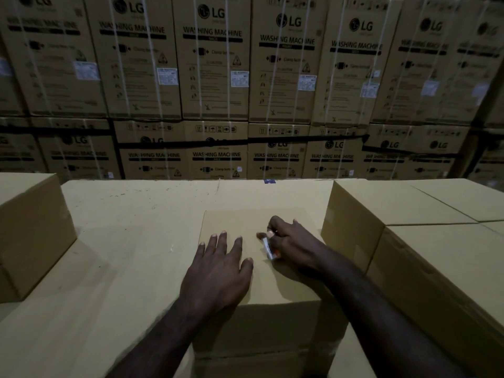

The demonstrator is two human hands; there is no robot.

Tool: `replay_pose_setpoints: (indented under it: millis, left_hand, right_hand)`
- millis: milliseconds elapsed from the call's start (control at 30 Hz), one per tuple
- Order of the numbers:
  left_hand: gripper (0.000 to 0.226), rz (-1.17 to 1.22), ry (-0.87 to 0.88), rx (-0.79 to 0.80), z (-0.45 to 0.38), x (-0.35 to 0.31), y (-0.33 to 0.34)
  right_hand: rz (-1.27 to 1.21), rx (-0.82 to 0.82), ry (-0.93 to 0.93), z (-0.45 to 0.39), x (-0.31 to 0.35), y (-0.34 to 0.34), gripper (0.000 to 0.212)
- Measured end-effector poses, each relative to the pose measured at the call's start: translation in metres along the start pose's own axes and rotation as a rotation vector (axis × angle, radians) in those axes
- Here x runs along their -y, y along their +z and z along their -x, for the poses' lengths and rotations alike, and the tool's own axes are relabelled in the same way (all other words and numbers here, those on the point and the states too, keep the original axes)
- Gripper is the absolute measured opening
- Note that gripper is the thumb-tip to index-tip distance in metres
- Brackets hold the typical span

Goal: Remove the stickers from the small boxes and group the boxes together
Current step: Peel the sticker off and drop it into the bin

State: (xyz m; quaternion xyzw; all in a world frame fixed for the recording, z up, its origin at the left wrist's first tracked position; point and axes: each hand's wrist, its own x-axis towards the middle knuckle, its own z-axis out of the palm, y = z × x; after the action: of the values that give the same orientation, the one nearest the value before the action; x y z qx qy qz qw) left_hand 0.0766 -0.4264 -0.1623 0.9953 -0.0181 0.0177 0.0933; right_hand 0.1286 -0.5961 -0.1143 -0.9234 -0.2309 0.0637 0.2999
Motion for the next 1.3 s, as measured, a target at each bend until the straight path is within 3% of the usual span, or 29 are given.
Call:
replay_pose_setpoints:
  millis: [300, 567, 867, 1067, 1300]
  left_hand:
    - [0.064, 0.008, 0.003, -0.009, -0.002, 0.001, 0.003]
    - [0.064, -0.009, -0.007, -0.011, -0.001, -0.001, 0.002]
    - [0.063, 0.008, -0.013, -0.02, -0.002, -0.001, 0.001]
    - [0.057, 0.069, -0.016, -0.187, 0.006, -0.006, -0.007]
    - [0.058, 0.117, -0.031, -0.338, 0.02, -0.018, -0.011]
  right_hand:
    - [0.156, -0.116, 0.005, -0.002, -0.008, -0.004, 0.013]
    - [-0.004, -0.084, -0.031, 0.007, 0.007, 0.009, 0.015]
    - [0.015, -0.14, -0.015, 0.01, -0.01, 0.007, 0.012]
    - [-0.303, -0.161, -0.028, 0.02, -0.013, 0.0, 0.008]
    - [-0.38, -0.398, -0.15, 0.041, -0.027, -0.007, 0.02]
